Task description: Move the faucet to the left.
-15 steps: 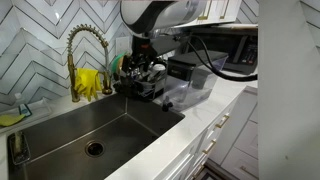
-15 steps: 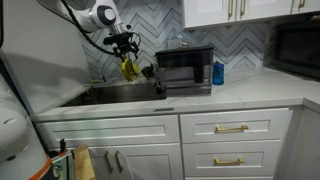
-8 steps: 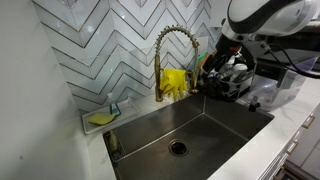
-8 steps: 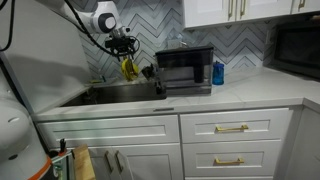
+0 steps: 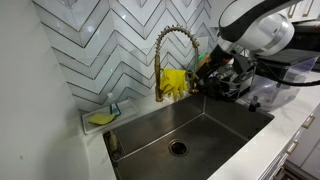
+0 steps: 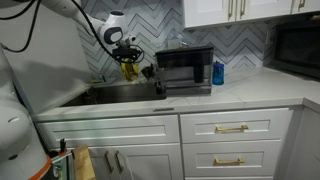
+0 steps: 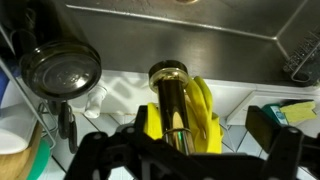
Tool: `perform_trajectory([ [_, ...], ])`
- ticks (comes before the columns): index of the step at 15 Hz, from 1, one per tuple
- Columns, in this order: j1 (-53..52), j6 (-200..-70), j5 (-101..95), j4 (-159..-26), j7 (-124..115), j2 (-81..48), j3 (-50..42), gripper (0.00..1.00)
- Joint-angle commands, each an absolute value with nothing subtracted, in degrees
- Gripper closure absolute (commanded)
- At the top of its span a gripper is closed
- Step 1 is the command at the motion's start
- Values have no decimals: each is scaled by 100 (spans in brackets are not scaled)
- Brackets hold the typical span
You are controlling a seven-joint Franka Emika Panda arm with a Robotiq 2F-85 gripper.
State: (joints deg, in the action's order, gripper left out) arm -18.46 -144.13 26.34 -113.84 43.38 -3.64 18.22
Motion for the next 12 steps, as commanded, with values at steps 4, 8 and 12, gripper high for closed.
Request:
perform_trajectory([
  [4,-1641,-14599,3590,-11131,5422,-838,1999,0],
  [8,-1550,-14704,3980,-10995,5885,-1049,2082,0],
  [12,-1487,-14735,4400,-10853,6380,-1223,2184,28],
])
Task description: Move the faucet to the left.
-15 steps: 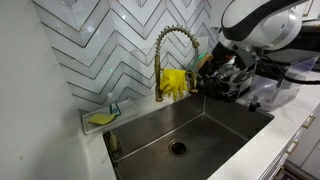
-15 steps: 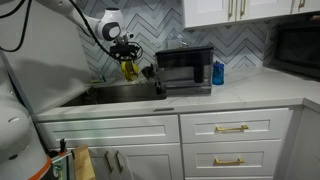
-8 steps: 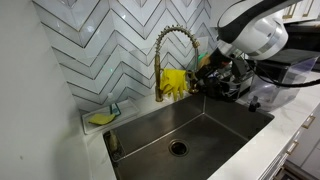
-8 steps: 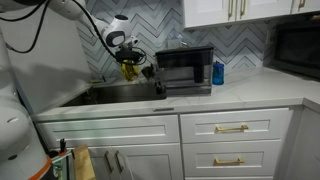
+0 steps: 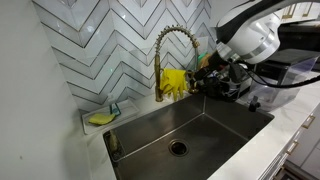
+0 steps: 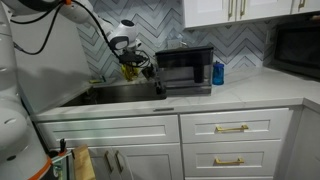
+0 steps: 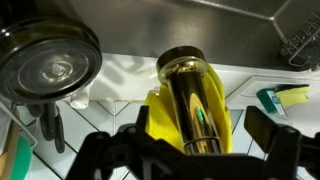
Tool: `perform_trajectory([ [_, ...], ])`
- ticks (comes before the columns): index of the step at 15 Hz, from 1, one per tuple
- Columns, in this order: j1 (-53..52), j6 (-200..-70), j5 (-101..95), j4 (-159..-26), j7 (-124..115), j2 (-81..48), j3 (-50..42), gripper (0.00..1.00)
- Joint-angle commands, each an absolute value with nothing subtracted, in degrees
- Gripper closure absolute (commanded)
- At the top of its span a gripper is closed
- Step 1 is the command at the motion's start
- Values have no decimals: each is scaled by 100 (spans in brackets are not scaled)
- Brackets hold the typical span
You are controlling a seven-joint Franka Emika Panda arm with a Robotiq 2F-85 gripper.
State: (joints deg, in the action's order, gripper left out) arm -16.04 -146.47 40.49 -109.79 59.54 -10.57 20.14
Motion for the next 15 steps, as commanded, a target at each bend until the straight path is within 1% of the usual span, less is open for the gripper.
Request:
perform_trajectory([
  [1,-1461,-14728,4555,-10808,6601,-1258,2227,32],
  [6,-1473,-14653,4645,-10747,6844,-1341,2211,72],
  [8,-1493,-14643,4506,-10776,6748,-1338,2170,85],
  [9,-1502,-14634,4444,-10797,6704,-1322,2153,89],
  [15,-1500,-14671,4414,-10893,6669,-1331,2140,89],
])
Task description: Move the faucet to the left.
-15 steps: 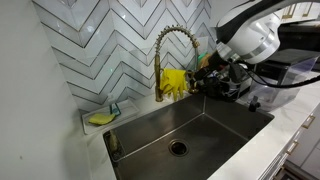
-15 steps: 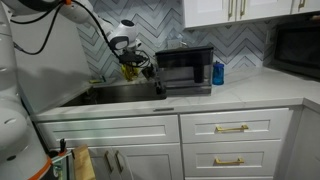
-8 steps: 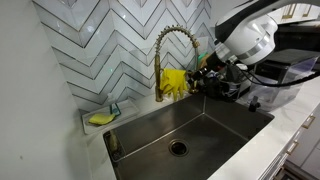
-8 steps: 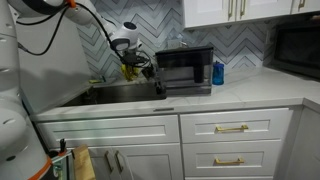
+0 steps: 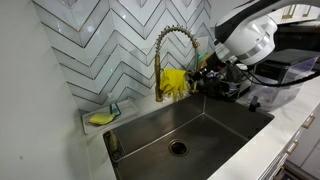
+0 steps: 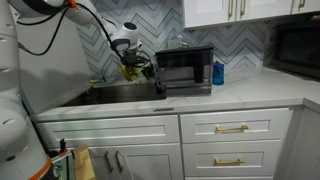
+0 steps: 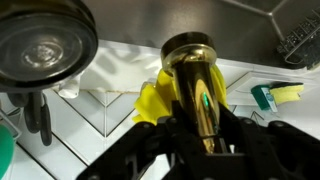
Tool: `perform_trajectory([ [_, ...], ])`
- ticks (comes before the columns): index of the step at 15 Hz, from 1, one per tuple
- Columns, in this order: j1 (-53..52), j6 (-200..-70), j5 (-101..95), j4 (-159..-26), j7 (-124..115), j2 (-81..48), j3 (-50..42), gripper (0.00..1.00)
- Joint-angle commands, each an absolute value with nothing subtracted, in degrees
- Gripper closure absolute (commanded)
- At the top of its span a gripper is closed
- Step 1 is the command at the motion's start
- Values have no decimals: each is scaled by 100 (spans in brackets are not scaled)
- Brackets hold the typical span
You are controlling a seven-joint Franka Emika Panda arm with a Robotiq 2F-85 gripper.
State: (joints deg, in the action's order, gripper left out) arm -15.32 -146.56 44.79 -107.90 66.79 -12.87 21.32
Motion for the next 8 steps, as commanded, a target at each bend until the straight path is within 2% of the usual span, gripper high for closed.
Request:
perform_trajectory([
  [1,-1490,-14685,4457,-10917,6696,-1351,2147,89],
  [8,-1428,-14756,4570,-11160,6742,-1511,2167,89],
])
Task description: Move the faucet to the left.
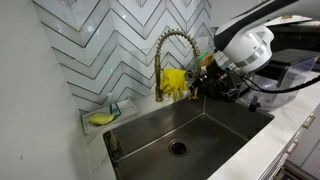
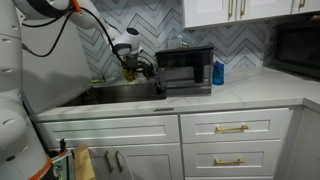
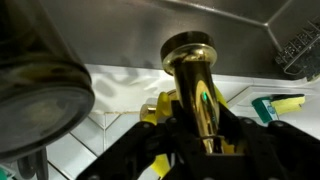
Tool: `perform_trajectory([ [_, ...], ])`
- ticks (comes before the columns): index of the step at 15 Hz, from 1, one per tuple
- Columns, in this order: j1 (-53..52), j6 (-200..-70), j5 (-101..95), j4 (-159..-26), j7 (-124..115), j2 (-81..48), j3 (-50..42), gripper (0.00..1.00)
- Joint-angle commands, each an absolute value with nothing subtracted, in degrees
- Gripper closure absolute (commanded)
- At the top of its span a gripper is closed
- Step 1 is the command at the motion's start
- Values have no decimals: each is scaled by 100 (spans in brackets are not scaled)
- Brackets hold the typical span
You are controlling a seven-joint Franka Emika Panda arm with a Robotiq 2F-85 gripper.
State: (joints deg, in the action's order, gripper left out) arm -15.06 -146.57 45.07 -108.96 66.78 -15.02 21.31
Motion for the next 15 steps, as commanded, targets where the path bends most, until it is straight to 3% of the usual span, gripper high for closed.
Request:
perform_trajectory([
  [1,-1417,-14757,4550,-11225,6714,-1470,2156,89],
  [15,-1491,-14424,4544,-11731,6075,-316,2112,89],
])
